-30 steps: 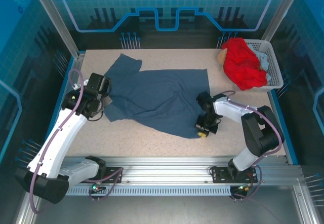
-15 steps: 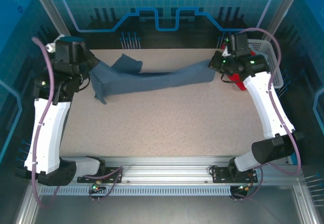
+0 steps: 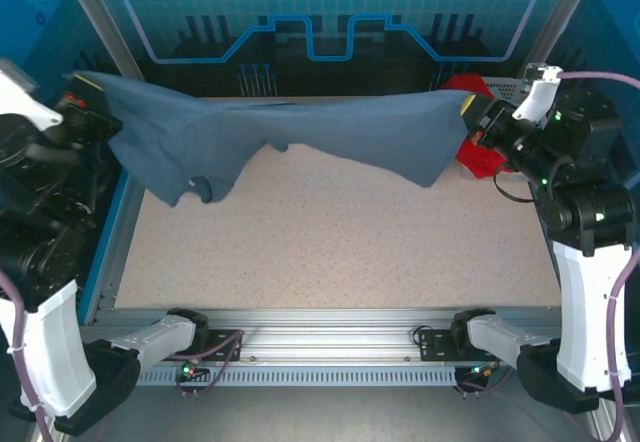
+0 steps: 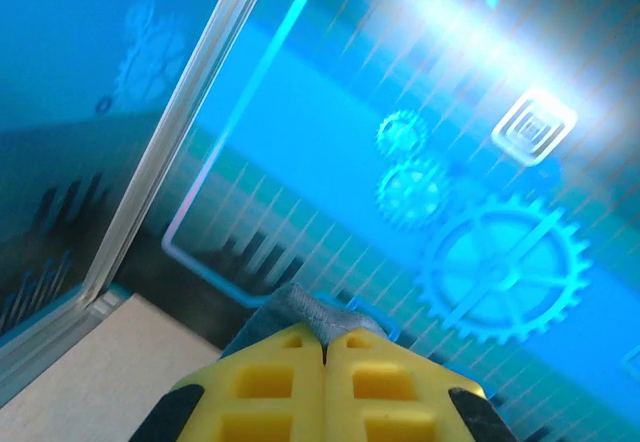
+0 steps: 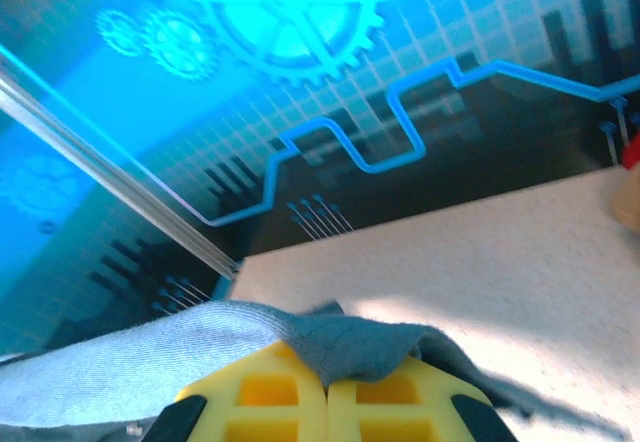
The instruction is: Fold and stack the t-shirts
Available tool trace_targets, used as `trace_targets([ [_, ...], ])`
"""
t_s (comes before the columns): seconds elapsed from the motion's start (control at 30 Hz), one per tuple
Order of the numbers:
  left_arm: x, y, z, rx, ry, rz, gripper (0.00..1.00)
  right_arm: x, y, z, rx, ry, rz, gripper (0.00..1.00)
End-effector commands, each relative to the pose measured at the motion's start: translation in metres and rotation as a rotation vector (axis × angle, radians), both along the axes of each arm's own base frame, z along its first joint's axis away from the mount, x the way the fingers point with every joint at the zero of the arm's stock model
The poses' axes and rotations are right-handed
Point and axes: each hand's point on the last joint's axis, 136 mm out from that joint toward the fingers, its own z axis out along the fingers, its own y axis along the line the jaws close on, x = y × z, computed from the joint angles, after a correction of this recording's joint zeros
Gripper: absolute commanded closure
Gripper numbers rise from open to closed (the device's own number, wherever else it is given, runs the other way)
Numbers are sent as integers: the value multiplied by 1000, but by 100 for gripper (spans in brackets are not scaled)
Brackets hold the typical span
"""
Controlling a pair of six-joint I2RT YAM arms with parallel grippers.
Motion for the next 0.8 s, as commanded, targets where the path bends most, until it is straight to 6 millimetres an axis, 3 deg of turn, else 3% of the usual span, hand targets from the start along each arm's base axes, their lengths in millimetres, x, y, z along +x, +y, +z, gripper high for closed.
trace_targets([
  [0.0, 55, -9, 4, 41, 42, 5, 100, 36, 11, -11, 54, 35, 20, 100],
  [0.17, 163, -24, -41, -16, 223, -71, 100, 93, 20, -24, 77, 121, 26, 100],
  [0.27, 216, -14, -72, -140, 267, -122, 100, 135, 29, -39, 122, 226, 43, 100],
  [0.33, 244, -8, -82, -213, 256, -171, 100, 161, 34, -45, 136, 242, 51, 100],
  [0.43, 272, 1, -76, -287, 175, -266, 100, 199, 37, -45, 166, 222, 63, 100],
  [0.5, 276, -1, -48, -270, 69, -352, 100, 218, 34, -35, 174, 186, 64, 100],
  [0.57, 265, -4, -16, -213, -22, -392, 100, 230, 28, -19, 181, 131, 60, 100],
  [0.77, 185, -13, 82, -94, -300, -408, 100, 240, -4, 34, 270, -33, 27, 100],
])
